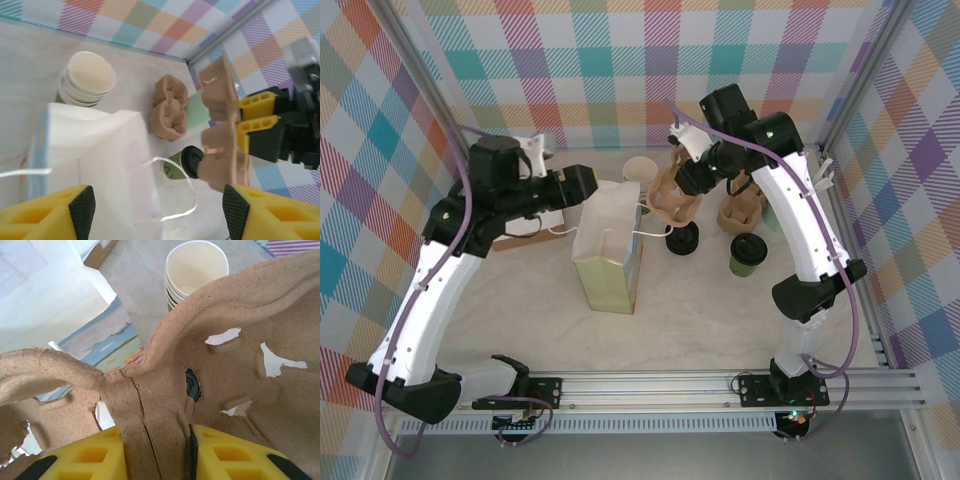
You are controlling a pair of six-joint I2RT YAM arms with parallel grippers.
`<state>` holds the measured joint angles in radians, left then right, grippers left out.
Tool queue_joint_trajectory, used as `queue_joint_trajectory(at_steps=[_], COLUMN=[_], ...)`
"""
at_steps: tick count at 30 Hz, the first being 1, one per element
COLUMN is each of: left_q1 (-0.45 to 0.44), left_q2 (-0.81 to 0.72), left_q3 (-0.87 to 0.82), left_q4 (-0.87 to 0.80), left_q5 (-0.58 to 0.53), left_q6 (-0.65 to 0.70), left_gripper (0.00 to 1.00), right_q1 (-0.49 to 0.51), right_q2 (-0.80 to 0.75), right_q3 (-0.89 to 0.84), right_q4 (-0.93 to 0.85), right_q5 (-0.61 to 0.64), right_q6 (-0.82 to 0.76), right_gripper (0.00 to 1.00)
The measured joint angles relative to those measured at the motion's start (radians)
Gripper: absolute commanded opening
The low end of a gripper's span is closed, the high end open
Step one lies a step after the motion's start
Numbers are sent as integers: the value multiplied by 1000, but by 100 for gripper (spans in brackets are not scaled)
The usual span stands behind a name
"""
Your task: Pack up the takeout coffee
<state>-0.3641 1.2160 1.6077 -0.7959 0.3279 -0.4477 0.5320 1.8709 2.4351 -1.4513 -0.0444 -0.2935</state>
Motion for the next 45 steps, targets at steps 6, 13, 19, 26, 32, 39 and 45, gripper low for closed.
queue_joint_trajectory(at_steps=[6, 13, 19, 26, 32, 39, 45], left_q1=[162, 271, 274, 274, 274, 274, 274], left_q2=[-61, -132, -171, -180, -178, -170, -166], left_q3=[-69, -168, -266, -383, -486, -519, -551], left_q4=[-62, -73, -63, -32, 23, 40, 38], left_q5=[65, 178, 266, 331, 409, 443, 449], left_q6=[0, -5, -8, -12, -32, -29, -8], left_gripper=[72, 72, 72, 72, 72, 69, 65], right_q1=[0, 33, 92, 142, 169, 176, 176], right_q2=[-17, -24, -20, 51, 117, 148, 185], right_q3=[0, 2, 2, 13, 13, 13, 13], right_q4=[26, 85, 130, 177, 195, 196, 194], right_q5=[-67, -206, -341, -476, -555, -608, -622], right_q6=[10, 73, 138, 225, 276, 304, 309], right_gripper=[33, 33, 33, 32, 32, 32, 32])
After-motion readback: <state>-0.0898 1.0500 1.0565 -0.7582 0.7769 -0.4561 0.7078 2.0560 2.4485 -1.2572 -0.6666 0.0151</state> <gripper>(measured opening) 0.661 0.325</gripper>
